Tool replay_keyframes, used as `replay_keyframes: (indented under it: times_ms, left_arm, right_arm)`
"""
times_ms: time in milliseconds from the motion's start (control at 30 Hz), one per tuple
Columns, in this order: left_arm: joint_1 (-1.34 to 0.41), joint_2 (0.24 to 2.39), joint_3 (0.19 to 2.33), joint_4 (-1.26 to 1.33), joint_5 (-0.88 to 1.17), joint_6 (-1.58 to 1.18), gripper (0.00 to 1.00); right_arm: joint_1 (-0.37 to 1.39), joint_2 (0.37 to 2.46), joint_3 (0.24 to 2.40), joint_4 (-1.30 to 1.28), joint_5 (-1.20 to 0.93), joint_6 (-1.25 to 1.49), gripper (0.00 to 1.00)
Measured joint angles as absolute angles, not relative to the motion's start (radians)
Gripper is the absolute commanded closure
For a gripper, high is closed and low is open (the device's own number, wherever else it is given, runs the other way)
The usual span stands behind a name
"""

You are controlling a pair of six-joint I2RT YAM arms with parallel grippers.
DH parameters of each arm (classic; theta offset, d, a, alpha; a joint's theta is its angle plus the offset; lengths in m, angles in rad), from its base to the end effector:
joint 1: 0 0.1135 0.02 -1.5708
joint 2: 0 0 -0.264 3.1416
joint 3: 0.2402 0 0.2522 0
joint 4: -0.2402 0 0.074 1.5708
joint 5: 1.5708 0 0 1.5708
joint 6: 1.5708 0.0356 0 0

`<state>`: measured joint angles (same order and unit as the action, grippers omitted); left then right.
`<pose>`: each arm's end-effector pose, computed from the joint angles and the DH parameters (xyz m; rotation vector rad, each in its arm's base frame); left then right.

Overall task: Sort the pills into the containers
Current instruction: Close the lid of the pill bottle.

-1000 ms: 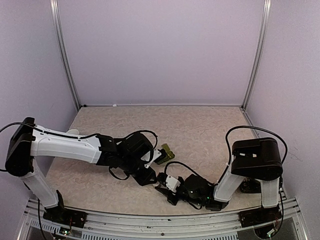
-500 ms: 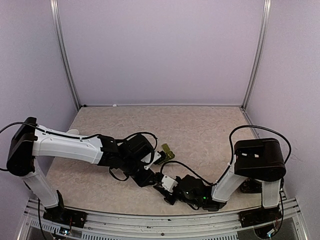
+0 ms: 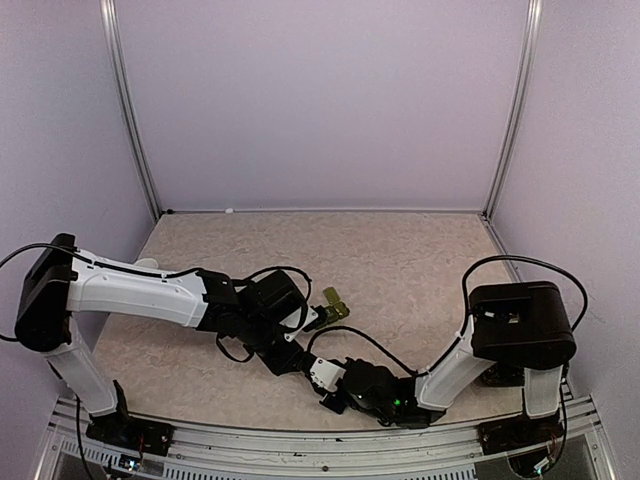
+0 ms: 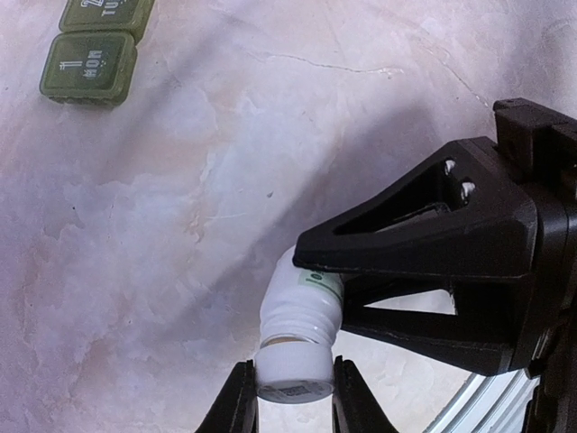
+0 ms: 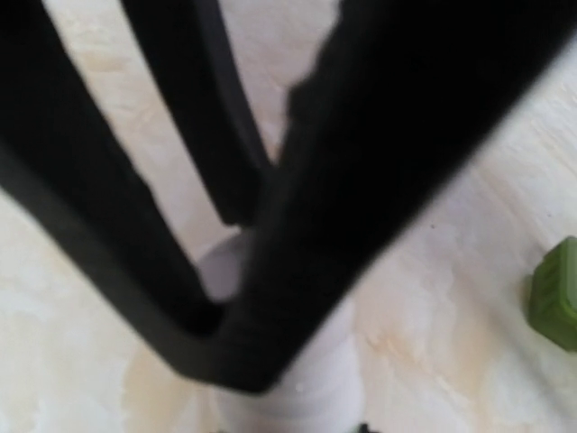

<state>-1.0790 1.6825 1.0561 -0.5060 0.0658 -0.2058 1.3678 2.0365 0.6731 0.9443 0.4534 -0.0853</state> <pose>0.1535 -0.2916 0.1817 1.2006 2.5244 -0.4468 0.0847 0.3343 0.0789 -1.0740 1.6468 0.3958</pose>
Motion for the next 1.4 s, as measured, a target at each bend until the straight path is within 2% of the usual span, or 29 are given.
replay_keyframes:
  times_ms: [367,1400]
  left_arm:
    - [-1.079,1.684,1.057,-0.512,0.071,-0.202,0.91]
    - [-1.079,1.688,1.009,-0.377,0.181,-0.231,0.92]
  right_arm:
    - [1.387,2.036,0.685,0.914,0.537,-0.093,0.73]
    - [1.391,2.002,0.540,1.089,0.435,-0.084,0.73]
